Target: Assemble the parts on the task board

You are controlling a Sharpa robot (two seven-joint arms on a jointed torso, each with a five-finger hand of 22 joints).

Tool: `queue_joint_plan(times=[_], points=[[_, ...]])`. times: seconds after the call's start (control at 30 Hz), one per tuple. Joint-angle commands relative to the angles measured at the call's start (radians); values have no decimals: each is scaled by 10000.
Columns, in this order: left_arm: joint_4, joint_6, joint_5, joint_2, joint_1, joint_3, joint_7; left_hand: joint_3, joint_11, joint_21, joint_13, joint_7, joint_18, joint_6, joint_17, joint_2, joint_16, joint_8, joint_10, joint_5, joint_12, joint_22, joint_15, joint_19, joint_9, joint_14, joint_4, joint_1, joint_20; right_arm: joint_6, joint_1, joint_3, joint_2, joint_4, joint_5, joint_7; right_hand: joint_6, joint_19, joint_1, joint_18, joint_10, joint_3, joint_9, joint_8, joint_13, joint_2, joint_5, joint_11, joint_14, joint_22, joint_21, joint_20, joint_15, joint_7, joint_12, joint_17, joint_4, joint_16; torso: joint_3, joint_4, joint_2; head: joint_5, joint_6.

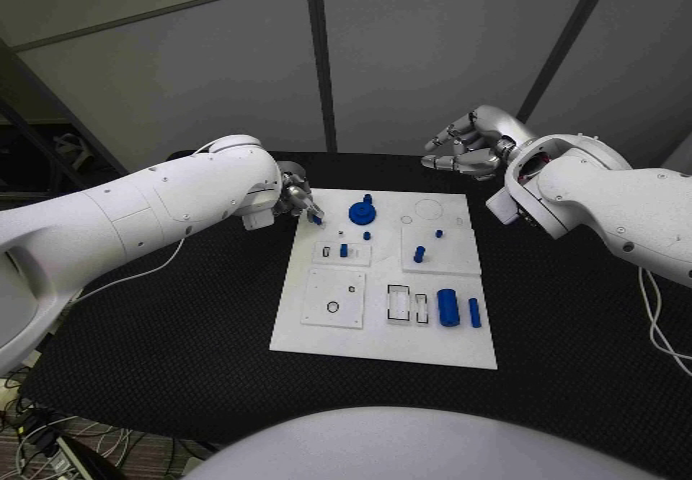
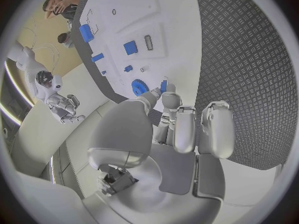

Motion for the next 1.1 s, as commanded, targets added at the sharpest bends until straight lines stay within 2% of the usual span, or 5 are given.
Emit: queue_joint_plan(times=[0.03, 0.3, 0.57, 0.77, 1.1], points=[[427, -977, 596, -224, 13, 1, 193, 1361, -11, 88, -10, -14, -133, 109, 1368, -206, 43, 107, 95, 369, -38, 1144, -65, 109, 112, 626, -1126, -152, -23, 55, 19, 5, -11, -11, -28, -4, -82, -65, -53, 123, -22, -6, -8, 35, 5, -17, 46, -7, 783, -10, -60, -26, -37, -10, -35, 1558, 55, -32, -4, 4, -8, 5, -5], [1562, -1588, 714, -809, -39, -6, 139, 2010, -74, 202, -49, -73, -167, 213, 1377, -567, 55, 245, 279, 826, -108, 1278, -114, 208, 357, 631, -1286, -484, -69, 57, 19, 4, -18, -75, -28, -17, -79, -59, -60, 121, -21, -6, -7, 38, 6, -11, 55, -7, 785, 1, -55, -26, -37, -10, -34, 1563, 61, -29, -2, -6, -4, 55, -15], [2627, -1999, 732, -1338, -193, -37, -121, 2178, -94, 278, -47, -91, -190, 264, 1381, -668, 61, 283, 362, 942, -117, 1357, -129, 267, 433, 634, -1342, -545, -85, 63, 19, 4, -22, -111, -28, -19, -77, -61, -64, 122, -17, -7, -6, 40, 11, -10, 58, -7, 784, -4, -59, -26, -37, -10, -28, 1558, 65, -32, 1, -13, 0, 83, -33], [3318, -2320, 678, -1663, -407, -101, -333, 2271, -104, 312, -71, -100, -199, 289, 1383, -695, 64, 296, 397, 1006, -142, 1393, -139, 294, 467, 635, -1354, -585, -94, 65, 18, 3, -29, -123, -28, -20, -77, -61, -64, 122, -17, -7, -6, 40, 11, -10, 58, -7, 784, -4, -59, -26, -37, -10, -28, 1558, 65, -32, -6, -9, 8, 93, -38], [3780, -2536, -105, -1846, -599, -125, -551, 2377, -115, 300, -118, -106, -195, 303, 1386, -732, 67, 304, 409, 1065, -194, 1387, -151, 290, 501, 636, -1382, -615, -105, 44, 17, 3, -43, -113, -29, 3, -76, -61, -60, 122, -26, -6, -6, 42, -1, -12, 59, -9, 783, -6, -60, -27, -37, -11, -39, 1558, 62, -33, -9, -41, 6, 89, 6]])
